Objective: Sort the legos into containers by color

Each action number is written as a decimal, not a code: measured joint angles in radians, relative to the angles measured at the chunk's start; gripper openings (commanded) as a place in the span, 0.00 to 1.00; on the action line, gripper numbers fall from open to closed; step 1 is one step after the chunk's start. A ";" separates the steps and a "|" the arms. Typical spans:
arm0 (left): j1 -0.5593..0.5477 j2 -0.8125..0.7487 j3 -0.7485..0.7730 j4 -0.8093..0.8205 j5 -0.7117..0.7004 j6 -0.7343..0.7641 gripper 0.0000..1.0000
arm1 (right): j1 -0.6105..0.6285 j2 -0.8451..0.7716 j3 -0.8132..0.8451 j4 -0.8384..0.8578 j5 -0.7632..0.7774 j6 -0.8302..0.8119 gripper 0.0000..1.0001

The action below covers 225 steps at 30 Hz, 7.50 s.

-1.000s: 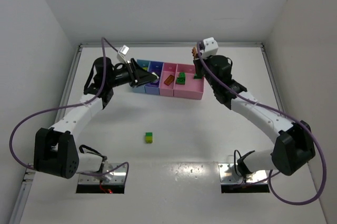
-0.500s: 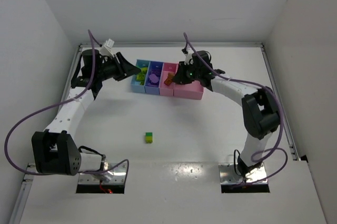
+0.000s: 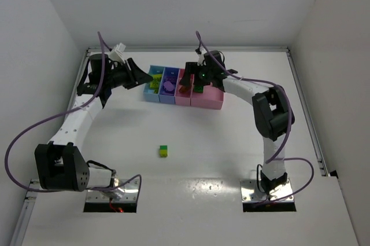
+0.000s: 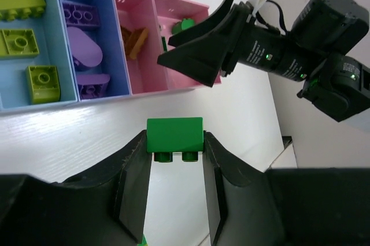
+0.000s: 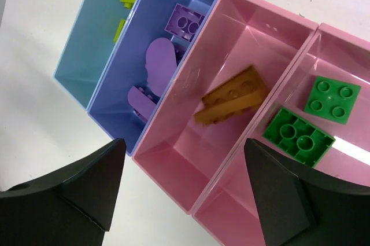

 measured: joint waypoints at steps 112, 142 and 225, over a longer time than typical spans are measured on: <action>-0.098 -0.269 -0.267 -0.519 -0.191 0.343 0.72 | 0.235 -0.860 -0.491 -0.325 -0.212 -1.036 0.67; -0.533 0.192 -0.164 -0.445 -0.431 -0.016 0.62 | 0.105 -1.175 -0.592 -0.364 0.167 -0.554 0.67; -0.062 0.107 -0.007 0.026 0.044 -0.406 0.00 | 0.101 -0.949 -0.543 0.057 -0.215 -0.406 0.73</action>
